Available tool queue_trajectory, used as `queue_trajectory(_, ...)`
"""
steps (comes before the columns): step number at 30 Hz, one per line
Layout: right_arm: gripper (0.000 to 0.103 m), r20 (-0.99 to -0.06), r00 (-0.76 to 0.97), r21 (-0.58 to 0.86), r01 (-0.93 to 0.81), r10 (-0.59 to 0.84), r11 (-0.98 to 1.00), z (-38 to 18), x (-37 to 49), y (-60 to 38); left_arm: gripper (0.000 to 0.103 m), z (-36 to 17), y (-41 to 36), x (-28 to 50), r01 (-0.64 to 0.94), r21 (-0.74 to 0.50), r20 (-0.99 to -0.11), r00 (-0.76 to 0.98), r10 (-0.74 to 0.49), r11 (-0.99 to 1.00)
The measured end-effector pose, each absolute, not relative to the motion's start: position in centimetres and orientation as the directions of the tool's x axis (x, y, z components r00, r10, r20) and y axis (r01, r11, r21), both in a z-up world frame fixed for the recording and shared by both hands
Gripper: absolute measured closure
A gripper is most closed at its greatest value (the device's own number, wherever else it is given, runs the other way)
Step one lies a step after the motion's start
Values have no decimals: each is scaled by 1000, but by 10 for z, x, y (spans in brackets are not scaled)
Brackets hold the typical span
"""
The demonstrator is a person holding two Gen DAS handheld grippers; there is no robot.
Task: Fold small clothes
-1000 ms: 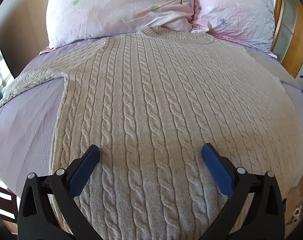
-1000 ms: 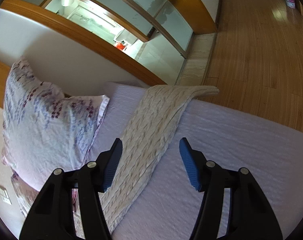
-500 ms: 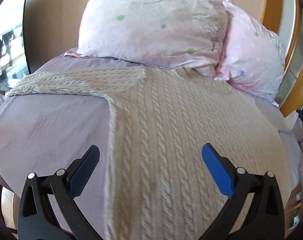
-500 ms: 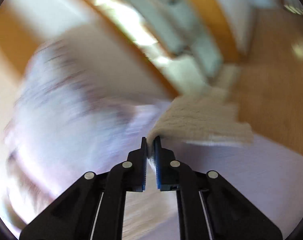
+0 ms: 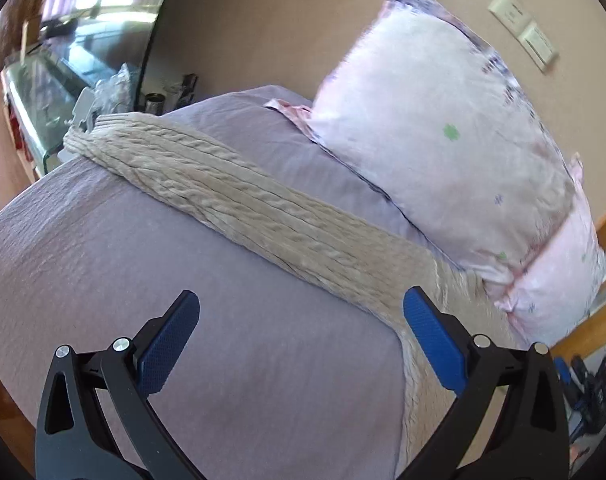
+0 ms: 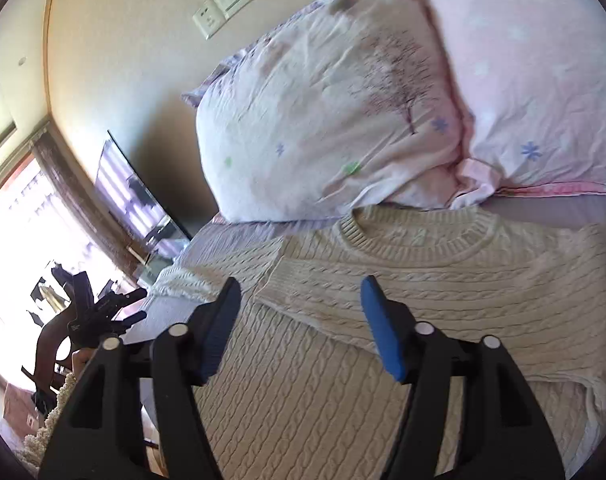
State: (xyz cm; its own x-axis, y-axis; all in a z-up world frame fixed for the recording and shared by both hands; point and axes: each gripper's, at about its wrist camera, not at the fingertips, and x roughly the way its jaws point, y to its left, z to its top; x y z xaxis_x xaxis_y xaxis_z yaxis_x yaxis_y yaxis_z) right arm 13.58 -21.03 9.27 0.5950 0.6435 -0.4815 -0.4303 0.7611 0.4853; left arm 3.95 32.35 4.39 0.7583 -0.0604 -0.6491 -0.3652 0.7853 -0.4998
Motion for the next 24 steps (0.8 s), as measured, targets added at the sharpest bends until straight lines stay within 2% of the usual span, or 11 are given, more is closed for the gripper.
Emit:
queue_trajectory(4,30,-483,681,507,-294,550,810,93,130,-278,3,27,380,48,-455,-644,-621,781,-73,615)
queue_trajectory(8,25,-483,738,549,-163,470,820,79,115,-334,20,6,417,53,-525,-721,-615,785,-68,452)
queue_trajectory(9,25,-480,747,563,-141,460,815,77,110,-345,22,3,424,52,-516,-746,-588,807,-51,421)
queue_trajectory(13,21,-480,770,587,-74,420,806,64,94,-372,46,-7,451,54,-539,-791,-568,823,-22,290)
queue_trajectory(14,21,-482,771,592,-63,416,803,60,92,-376,58,-11,458,55,-543,-799,-567,824,-21,259)
queue_trajectory(15,21,-482,770,598,-59,417,800,56,89,-377,66,-15,463,56,-545,-803,-566,824,-24,241)
queue_trajectory(16,21,-482,769,605,-55,421,794,52,88,-379,84,-20,469,58,-550,-804,-570,821,-32,225)
queue_trajectory(17,21,-482,767,611,-51,423,790,49,86,-381,92,-26,473,58,-556,-805,-576,817,-43,207)
queue_trajectory(20,21,-482,766,622,-43,426,782,43,82,-386,94,-12,468,61,-565,-780,-593,805,-28,270)
queue_trajectory(22,21,-475,772,623,-44,423,781,42,79,-390,94,25,444,70,-524,-736,-580,815,1,428)
queue_trajectory(24,21,-468,782,620,-43,413,784,42,74,-396,94,62,406,84,-437,-697,-546,837,-27,568)
